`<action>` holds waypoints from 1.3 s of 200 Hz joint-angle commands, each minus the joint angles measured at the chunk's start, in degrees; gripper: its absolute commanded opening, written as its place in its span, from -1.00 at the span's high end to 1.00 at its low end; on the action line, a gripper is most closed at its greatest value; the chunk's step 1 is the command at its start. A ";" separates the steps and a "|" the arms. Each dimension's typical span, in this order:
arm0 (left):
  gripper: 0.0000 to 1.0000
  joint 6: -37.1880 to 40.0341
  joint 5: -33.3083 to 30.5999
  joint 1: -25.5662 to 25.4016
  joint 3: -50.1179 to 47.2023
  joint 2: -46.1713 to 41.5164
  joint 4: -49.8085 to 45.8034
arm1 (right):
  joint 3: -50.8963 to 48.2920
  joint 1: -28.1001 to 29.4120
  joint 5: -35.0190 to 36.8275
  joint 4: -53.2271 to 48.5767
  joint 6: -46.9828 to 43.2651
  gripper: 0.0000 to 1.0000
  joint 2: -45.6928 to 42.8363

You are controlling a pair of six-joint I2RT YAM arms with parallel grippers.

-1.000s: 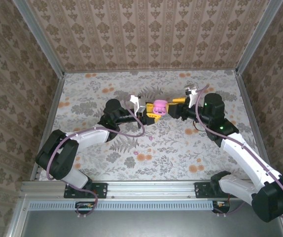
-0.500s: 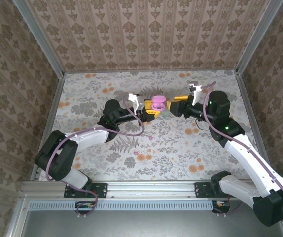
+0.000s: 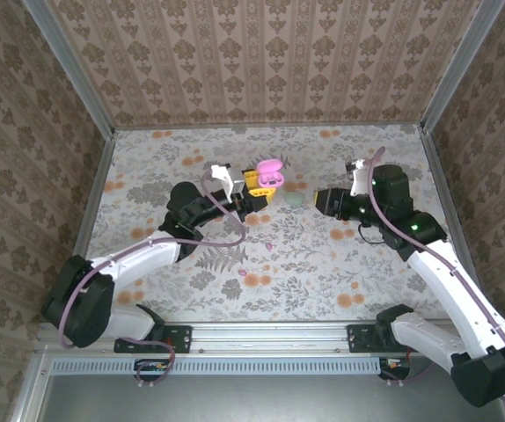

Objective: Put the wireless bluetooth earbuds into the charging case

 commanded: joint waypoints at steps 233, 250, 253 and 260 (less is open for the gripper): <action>0.42 0.49 -8.50 15.61 -7.69 -18.03 -8.27 | 26.60 15.83 3.07 -18.67 -5.67 0.28 54.55; 0.42 0.41 -8.41 16.69 -8.23 -19.47 -8.99 | 29.71 16.76 5.98 -21.83 -6.99 0.29 56.81; 0.42 0.39 -8.41 16.82 -8.30 -19.75 -9.12 | 30.03 16.93 6.39 -22.30 -7.30 0.29 57.12; 0.42 0.36 -8.41 17.13 -8.53 -20.16 -9.46 | 31.12 17.33 7.13 -23.40 -7.98 0.30 58.02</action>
